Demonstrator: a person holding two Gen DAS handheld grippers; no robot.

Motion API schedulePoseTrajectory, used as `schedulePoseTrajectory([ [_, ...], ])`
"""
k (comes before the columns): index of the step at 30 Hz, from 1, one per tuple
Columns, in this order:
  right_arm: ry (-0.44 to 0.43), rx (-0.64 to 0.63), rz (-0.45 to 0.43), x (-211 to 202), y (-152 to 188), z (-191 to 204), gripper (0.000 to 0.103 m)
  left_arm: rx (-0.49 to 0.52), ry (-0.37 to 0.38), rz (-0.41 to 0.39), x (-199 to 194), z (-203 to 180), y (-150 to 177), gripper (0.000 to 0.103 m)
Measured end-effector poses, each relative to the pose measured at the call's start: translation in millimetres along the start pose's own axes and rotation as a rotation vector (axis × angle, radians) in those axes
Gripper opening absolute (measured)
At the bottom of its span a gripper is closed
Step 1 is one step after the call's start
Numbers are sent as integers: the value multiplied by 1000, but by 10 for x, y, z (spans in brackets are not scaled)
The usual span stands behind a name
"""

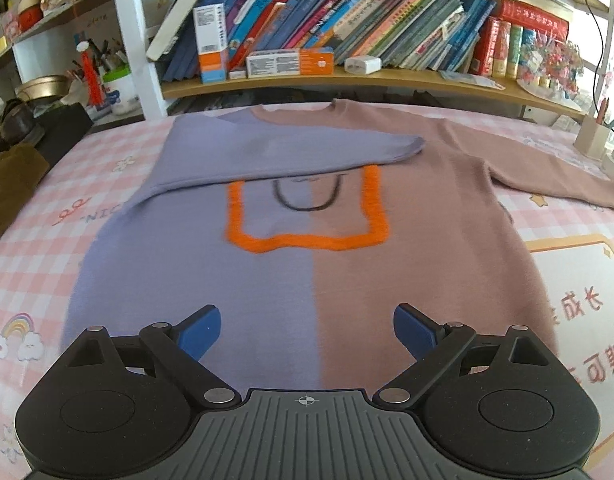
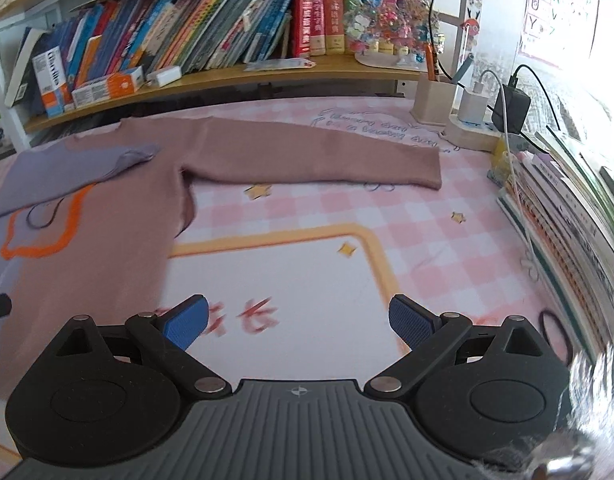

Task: Fold clothes
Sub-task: 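Reach the right tool to the pink sleeve cuff and grasp it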

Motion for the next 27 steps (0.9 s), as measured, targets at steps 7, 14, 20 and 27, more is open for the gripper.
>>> schedulePoseTrajectory([
  [7,-73,31,3,253,-344,-565,97,-1,-27,25,-4,-361,84,95],
  [14,-130,86,9,491,-698,-944,97,-61,-78,62,-48,-363,200,95],
  [20,-148,81,8,643,-911,-1088,97,-121,-108,84,-26,-325,271,95],
  [27,-167,65,16,749,-985,-1134,96,-155,-126,103,14,-305,328,96],
])
Point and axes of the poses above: each gripper's, at about its wrist camera, not at the fingertips, and x roughly the way its jaws point, z to its left, y to its underside, the point moved 5 cm from there along x, roughly the way its jaws point, and after that the axes turned 13 degrees about z, right-handed, at the moved point
